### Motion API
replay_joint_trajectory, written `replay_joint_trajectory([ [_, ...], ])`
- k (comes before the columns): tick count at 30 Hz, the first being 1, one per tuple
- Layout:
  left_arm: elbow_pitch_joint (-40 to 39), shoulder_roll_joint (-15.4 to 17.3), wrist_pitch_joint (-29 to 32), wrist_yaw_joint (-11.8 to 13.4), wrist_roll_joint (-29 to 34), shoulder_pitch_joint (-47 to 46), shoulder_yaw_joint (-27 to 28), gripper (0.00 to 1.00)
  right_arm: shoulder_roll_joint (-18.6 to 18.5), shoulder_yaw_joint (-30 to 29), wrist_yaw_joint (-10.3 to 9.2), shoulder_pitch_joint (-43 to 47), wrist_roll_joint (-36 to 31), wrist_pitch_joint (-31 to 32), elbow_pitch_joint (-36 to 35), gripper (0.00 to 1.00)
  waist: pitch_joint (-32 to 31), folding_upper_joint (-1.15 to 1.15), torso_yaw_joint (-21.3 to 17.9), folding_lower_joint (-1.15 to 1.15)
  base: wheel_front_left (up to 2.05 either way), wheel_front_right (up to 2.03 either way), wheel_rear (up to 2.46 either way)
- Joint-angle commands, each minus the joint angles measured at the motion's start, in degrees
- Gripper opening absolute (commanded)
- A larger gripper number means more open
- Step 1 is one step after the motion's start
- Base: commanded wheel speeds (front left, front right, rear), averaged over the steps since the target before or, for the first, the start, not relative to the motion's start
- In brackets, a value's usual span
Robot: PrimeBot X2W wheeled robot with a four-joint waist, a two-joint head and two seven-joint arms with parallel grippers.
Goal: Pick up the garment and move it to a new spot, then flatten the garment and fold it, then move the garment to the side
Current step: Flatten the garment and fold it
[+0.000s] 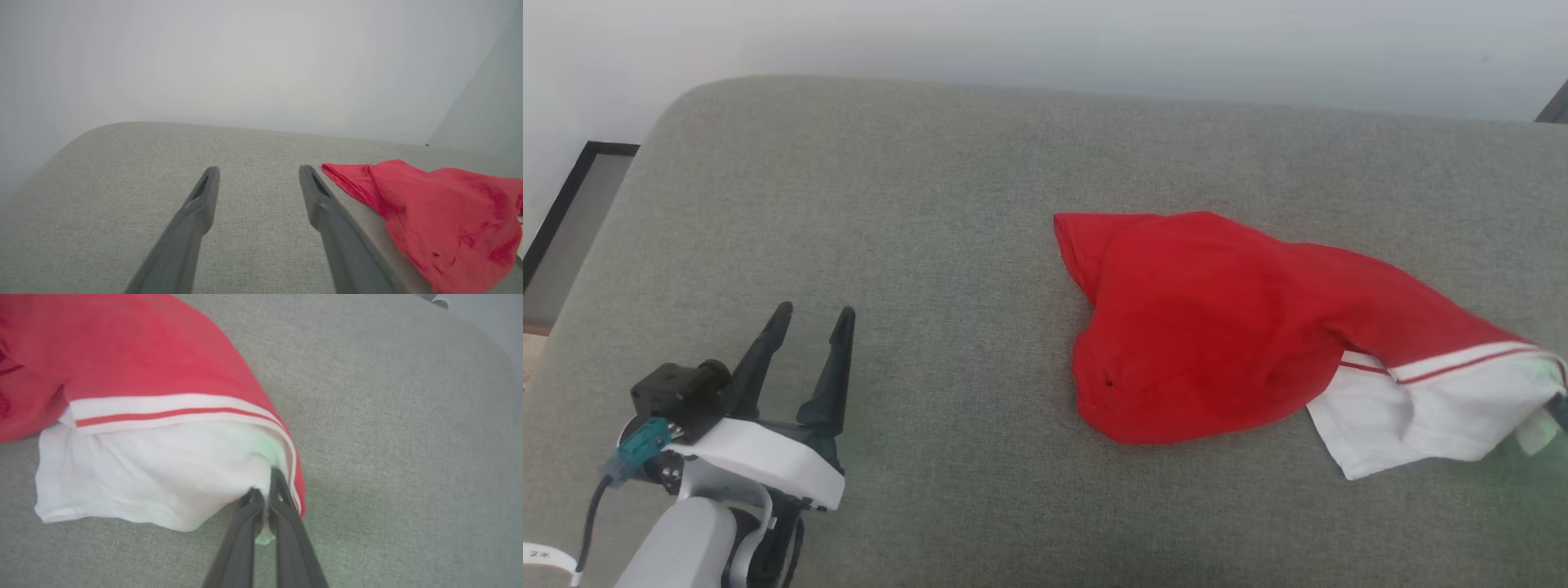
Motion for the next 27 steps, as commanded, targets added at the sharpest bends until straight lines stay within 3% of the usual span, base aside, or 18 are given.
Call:
replay_joint_trajectory([
  [1, 0.18, -0.24, 0.0, -0.02, 0.22, -0.54, -0.1, 1.0, 0.35, 0.41, -0.06, 0.07, 0.28, -0.57, 0.65, 0.0, 0.15, 0.0, 0.03, 0.0, 0.0, 0.0, 0.0],
  [5, 1.13, -0.04, 0.25, -0.45, 0.31, -1.4, -0.58, 1.0, 1.51, 3.25, -0.06, -1.98, 1.84, -2.47, 5.7, 0.0, 0.43, 0.0, 0.23, 0.0, 0.0, 0.0, 0.0],
  [6, 1.18, -0.21, 0.29, -0.42, 0.38, -1.48, -0.81, 1.0, 1.87, 4.07, -0.06, -2.52, 2.28, -2.85, 6.8, 0.11, 0.39, 0.0, 0.27, 0.0, 0.0, 0.0, 0.0],
  [8, 1.35, -0.29, 0.42, -0.29, 0.51, -1.61, -1.09, 1.0, 2.05, 5.15, -0.07, -3.55, 2.64, -3.93, 8.74, 0.62, 0.29, 0.0, 0.35, 0.0, 0.0, 0.0, 0.0],
  [9, 1.34, -0.19, 0.48, -0.28, 0.54, -1.77, -1.19, 1.0, 2.21, 5.64, -0.06, -4.08, 2.95, -4.48, 9.19, 1.0, 0.25, 0.0, 0.35, 0.0, 0.0, 0.0, 0.0],
  [18, 0.25, 1.44, 3.69, -0.63, -0.04, -2.54, -1.83, 1.0, 2.07, 7.34, -0.06, -6.39, 4.7, -7.1, 9.93, 1.0, -1.57, 0.0, -1.71, 0.0, 0.0, 0.0, 0.0],
  [27, -4.18, 3.41, 11.68, -0.32, -1.72, -4.25, -2.96, 1.0, 5.8, 3.77, -0.06, -6.11, 2.72, -11.83, 4.0, 1.0, -2.85, 0.0, -6.34, 0.0, 0.0, 0.0, 0.0],
])
